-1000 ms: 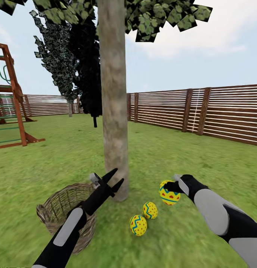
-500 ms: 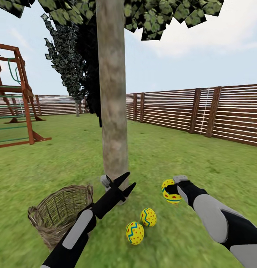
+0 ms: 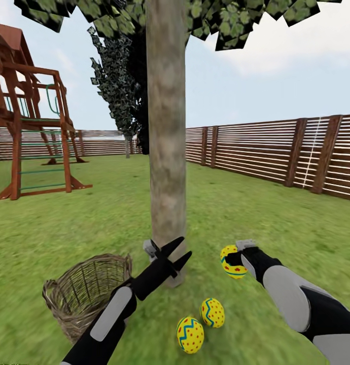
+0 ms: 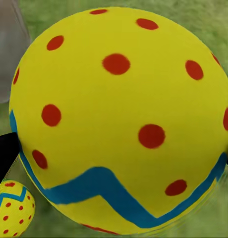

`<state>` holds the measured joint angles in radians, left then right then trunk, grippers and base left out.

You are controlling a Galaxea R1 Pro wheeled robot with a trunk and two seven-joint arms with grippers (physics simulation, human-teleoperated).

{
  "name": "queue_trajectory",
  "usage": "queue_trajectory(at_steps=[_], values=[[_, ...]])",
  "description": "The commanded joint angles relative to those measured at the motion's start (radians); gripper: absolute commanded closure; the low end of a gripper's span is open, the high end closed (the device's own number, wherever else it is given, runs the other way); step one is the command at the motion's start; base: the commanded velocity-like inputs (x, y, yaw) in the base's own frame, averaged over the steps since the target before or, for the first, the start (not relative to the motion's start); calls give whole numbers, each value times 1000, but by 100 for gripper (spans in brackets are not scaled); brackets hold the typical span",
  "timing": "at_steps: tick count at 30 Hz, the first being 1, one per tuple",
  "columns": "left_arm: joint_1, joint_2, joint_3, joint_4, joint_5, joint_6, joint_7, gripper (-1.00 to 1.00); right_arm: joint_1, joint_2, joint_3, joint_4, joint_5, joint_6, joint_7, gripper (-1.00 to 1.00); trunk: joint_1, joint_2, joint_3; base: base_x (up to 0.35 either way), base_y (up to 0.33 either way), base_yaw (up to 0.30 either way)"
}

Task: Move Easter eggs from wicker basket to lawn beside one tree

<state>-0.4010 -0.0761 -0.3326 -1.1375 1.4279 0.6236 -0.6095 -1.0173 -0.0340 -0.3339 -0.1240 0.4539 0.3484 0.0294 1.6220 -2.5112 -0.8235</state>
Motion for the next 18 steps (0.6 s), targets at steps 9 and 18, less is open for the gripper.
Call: queue_trajectory(at_steps=[9, 18], values=[[-1, -1, -19, 2, 11, 5, -1, -100, 16, 0, -8, -8, 51, 3, 3, 100, 0, 0, -1, 100, -157, 133], [-1, -1, -19, 2, 10, 5, -1, -100, 17, 0, -8, -2, 52, -34, 3, 100, 0, 0, -2, -207, -258, 39]])
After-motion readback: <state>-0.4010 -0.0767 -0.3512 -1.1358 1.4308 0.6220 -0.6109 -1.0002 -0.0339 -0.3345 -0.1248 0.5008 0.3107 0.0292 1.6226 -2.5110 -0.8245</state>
